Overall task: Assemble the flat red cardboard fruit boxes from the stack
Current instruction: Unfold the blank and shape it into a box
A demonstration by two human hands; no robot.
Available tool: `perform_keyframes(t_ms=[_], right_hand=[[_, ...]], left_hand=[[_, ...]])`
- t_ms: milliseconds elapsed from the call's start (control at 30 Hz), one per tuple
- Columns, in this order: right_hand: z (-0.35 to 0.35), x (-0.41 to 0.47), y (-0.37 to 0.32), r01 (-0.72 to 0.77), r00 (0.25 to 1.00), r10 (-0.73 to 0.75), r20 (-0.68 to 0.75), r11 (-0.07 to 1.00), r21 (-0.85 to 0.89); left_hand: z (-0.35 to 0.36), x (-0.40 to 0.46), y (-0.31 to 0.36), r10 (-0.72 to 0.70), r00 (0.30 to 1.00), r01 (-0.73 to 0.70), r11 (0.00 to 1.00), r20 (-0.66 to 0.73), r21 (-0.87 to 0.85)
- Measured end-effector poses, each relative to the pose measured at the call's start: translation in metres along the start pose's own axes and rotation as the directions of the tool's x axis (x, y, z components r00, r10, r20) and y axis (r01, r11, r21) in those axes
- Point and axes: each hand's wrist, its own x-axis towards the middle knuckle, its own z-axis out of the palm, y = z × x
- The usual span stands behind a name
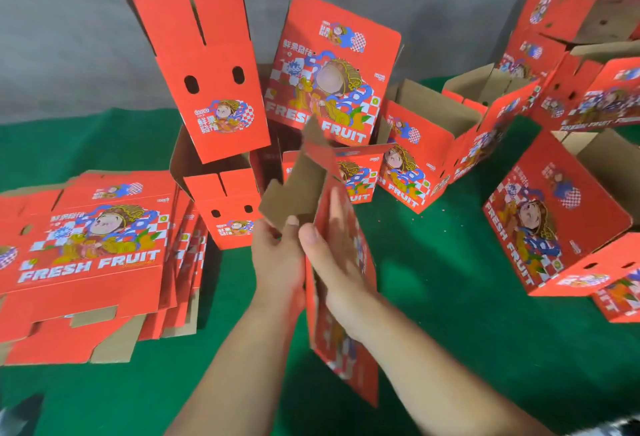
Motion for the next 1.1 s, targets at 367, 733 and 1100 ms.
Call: perform_keyframes(t_ms=[367, 733, 1100], right_hand=[[-0.140, 0.000, 0.000, -0.303, 0.937, 0.326, 0.129, 0.938, -0.167], [-0.125, 0.040, -0.005, -0.298, 0.950, 0.220, -0.222, 0.849, -0.437], [-0.146, 0.058, 0.003, 0.206, 0.966, -0.242, -0.094, 0.934, -0.291]], left_hand=[[0.011, -0.006, -0.024, 0.430, 0.892, -0.425, 0.903, -0.137, 0.062], [0.047, -0.078, -0.041, 0.389, 0.688, -0.458, 0.888, 0.612, -0.049], [-0.060, 0.047, 0.010, 0.218, 0.919, -0.339, 0.861, 0.327, 0.379]])
